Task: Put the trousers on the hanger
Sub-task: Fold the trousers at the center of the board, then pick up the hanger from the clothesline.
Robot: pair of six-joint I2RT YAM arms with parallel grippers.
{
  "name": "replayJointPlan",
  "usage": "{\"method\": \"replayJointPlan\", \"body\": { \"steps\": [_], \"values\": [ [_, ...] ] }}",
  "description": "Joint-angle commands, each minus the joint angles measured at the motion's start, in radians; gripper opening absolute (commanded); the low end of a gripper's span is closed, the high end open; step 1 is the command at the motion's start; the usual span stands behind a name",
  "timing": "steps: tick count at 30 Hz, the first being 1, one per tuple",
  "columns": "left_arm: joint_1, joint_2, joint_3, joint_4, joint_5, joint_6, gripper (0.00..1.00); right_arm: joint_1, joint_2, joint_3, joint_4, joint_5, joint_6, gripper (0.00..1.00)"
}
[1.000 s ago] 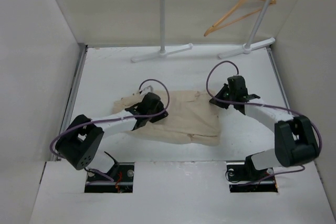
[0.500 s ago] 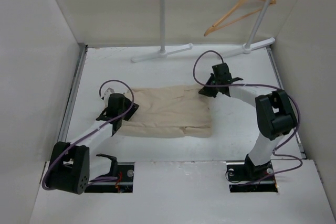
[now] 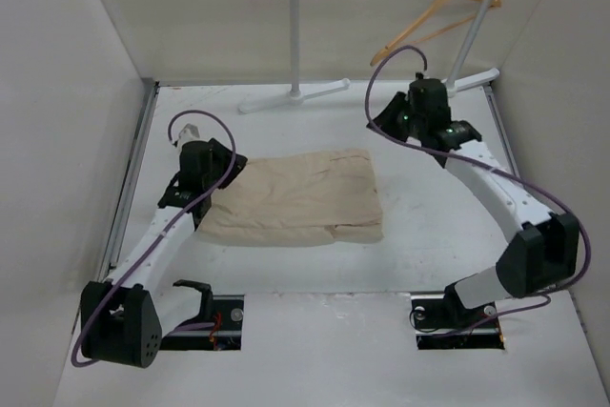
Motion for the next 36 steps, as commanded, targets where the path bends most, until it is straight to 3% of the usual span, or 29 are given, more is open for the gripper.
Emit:
{"method": "replayJointPlan", "body": {
  "steps": [1, 3, 5, 6, 9, 10, 15, 23, 36],
  "values": [
    [-0.117, 0.004, 0.086, -0.059, -0.036, 0.065, 0.37, -0.046, -0.074, 0.169, -0.016, -0.014, -0.075, 0.11],
    [-0.188, 0.028, 0.120, -0.087, -0.081, 0.087, 0.35, -0.098, -0.030, 0.279, -0.032, -0.022, -0.091, 0.05],
    [-0.266, 0.056, 0.157, -0.116, -0.142, 0.113, 0.34, -0.158, 0.036, 0.405, -0.043, -0.022, -0.098, 0.07],
    [-0.298, 0.067, 0.172, -0.134, -0.167, 0.128, 0.34, -0.180, 0.079, 0.472, -0.050, -0.016, -0.105, 0.12],
    [-0.370, 0.075, 0.186, -0.156, -0.207, 0.150, 0.35, -0.244, 0.208, 0.666, -0.084, -0.049, -0.100, 0.48],
    [-0.386, 0.073, 0.179, -0.151, -0.205, 0.150, 0.36, -0.261, 0.258, 0.735, -0.096, -0.061, -0.097, 0.56],
    [-0.424, 0.064, 0.134, -0.156, -0.199, 0.140, 0.37, -0.304, 0.493, 1.049, -0.196, -0.151, -0.079, 0.68],
    [-0.438, 0.039, 0.108, -0.171, -0.193, 0.131, 0.38, -0.304, 0.593, 1.123, -0.187, -0.143, -0.063, 0.70],
    [-0.460, -0.004, 0.082, -0.194, -0.210, 0.094, 0.38, -0.302, 0.688, 1.137, -0.095, -0.201, -0.017, 0.61]
  ]
}}
